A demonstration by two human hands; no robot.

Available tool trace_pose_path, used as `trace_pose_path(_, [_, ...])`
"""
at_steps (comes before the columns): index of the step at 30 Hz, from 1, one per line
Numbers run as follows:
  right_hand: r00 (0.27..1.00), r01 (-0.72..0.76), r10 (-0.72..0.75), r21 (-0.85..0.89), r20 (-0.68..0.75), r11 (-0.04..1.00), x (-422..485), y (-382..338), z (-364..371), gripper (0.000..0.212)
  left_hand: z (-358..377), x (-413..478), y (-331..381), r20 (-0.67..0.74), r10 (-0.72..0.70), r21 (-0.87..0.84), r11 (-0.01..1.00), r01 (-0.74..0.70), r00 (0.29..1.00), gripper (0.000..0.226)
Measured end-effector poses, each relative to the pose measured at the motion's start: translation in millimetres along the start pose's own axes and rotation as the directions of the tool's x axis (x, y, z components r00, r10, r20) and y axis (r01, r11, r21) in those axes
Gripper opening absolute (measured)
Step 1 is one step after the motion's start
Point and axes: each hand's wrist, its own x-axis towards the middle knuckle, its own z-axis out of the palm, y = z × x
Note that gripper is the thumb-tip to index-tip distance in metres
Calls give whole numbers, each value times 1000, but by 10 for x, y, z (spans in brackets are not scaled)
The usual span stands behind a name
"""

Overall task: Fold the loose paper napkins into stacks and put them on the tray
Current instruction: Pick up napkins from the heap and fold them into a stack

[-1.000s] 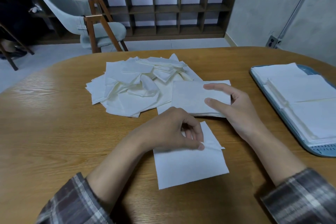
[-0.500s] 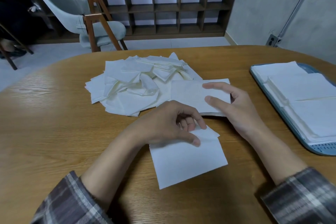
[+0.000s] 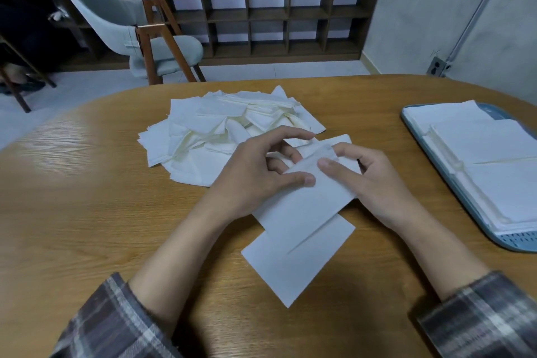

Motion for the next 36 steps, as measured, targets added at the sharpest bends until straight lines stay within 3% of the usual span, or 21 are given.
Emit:
trace_pose_path(5, [992,-52,61,81,-114,995,25,0,-30,15,-111,40,-70,-59,-71,31,997,73,996,50])
trace_pose_path(12, [994,-103,94,165,59,981,49,20,-18,39,-104,51,-70,-178,-16,-9,1000,15,984,47])
trace_pose_path(18, [995,-89,82,165,51,982,44,10,7,50,-76,51,-89,-192,6,14,1000,-4,981,47])
trace_pose_path(22, [998,-62,60,157,21,986,37,9,18,50,-43,47,-118,-254,41,89,996,-19,966,45])
trace_pose_path(26, [999,-24,33,229,-34,973,39,-8,11,56,25,53,-184,-372,112,277,961,-5,921,47])
trace_pose_path(28, [998,-24,45,366,-50,930,45,-24,-9,60,47,54,-150,-381,19,203,977,63,924,44])
trace_pose_path(30, [997,-29,57,471,-45,882,51,-39,-31,63,70,47,-67,-286,-158,-47,987,150,945,44])
trace_pose_path(33, [996,-31,65,471,-56,882,58,-39,-26,67,87,58,-1,-48,-330,-436,856,278,943,55])
trace_pose_path(36, [993,-28,66,333,-103,943,74,1,-10,66,58,46,-7,-62,-310,-371,890,266,949,38])
